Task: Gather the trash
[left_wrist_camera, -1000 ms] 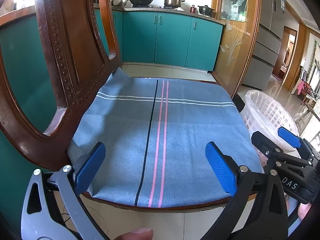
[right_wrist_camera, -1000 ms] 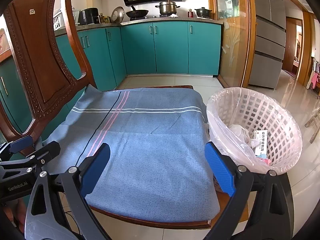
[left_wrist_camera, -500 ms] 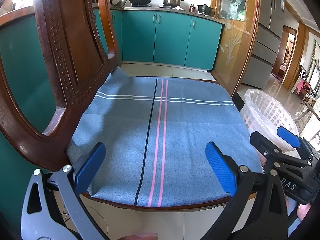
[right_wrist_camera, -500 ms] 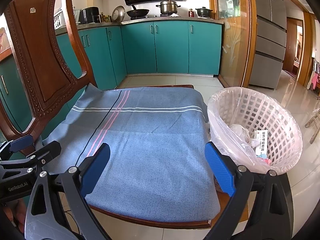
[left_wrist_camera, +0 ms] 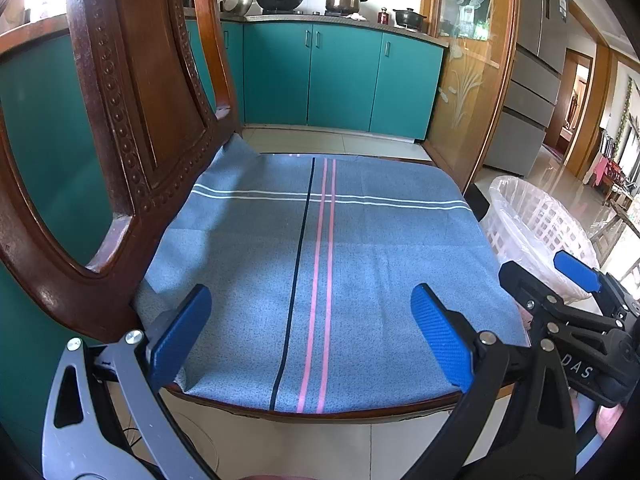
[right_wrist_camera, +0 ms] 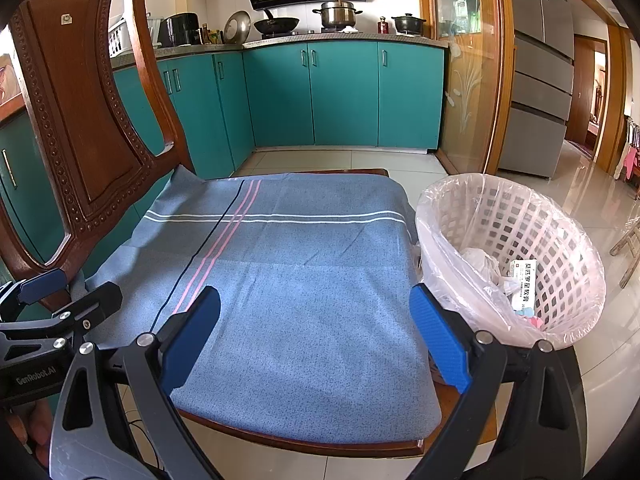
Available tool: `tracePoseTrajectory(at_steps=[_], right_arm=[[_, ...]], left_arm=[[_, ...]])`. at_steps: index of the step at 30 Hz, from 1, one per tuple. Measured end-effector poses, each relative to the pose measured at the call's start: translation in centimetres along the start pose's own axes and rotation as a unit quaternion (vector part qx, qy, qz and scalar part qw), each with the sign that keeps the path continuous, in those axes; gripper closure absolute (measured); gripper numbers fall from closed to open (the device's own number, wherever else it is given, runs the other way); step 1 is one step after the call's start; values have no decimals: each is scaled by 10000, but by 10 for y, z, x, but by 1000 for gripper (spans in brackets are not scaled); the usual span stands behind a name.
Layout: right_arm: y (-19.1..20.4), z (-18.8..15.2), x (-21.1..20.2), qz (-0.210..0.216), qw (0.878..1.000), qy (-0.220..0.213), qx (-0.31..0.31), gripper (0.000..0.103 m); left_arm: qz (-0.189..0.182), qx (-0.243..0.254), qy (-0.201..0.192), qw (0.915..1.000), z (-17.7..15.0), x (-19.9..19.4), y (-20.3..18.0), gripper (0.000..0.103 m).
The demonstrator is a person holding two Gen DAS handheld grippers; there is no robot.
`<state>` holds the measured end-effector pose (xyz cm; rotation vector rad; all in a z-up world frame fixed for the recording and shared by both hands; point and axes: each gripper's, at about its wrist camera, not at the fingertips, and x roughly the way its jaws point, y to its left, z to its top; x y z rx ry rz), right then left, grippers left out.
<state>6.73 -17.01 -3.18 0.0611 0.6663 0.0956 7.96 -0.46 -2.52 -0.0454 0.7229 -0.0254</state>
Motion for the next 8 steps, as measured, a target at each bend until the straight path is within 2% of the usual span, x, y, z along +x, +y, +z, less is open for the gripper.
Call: tracePoseTrajectory(at_steps=[8], right_arm=[[0,0,0,-2,10000,0,4,10]], left_arm=[[-37,30,51,10000,-1,1,0,3]])
